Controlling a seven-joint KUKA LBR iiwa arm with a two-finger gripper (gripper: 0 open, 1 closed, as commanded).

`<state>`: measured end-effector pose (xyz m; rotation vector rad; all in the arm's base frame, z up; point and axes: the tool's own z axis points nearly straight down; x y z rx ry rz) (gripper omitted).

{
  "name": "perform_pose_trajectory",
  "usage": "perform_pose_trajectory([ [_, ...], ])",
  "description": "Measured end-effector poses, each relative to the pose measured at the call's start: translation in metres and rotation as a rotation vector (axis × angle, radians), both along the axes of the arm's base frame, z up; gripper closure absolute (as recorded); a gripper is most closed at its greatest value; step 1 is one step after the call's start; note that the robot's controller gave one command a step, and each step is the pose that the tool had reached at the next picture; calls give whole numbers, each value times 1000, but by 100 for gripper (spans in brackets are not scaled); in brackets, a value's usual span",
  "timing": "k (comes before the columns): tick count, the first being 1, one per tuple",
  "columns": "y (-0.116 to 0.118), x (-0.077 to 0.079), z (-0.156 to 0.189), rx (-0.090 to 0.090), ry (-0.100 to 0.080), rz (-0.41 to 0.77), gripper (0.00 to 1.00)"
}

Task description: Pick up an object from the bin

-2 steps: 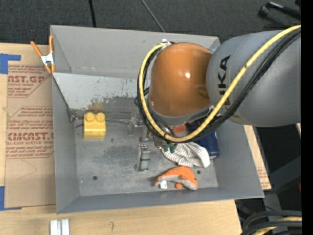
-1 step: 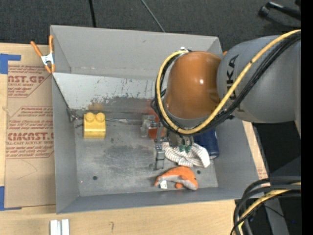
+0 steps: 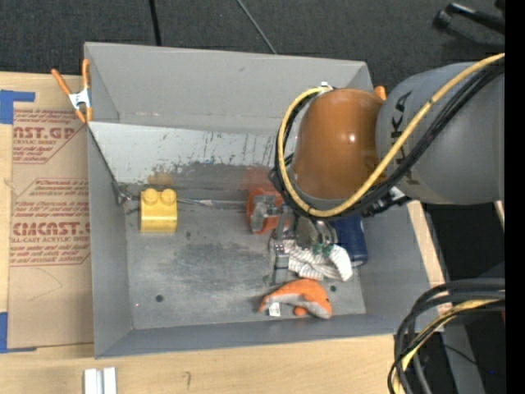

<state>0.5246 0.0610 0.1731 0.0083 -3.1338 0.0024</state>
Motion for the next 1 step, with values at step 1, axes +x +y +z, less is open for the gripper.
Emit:
perform_pose_trajectory([
  [1,-24,13,11,3,-11,-17,0],
])
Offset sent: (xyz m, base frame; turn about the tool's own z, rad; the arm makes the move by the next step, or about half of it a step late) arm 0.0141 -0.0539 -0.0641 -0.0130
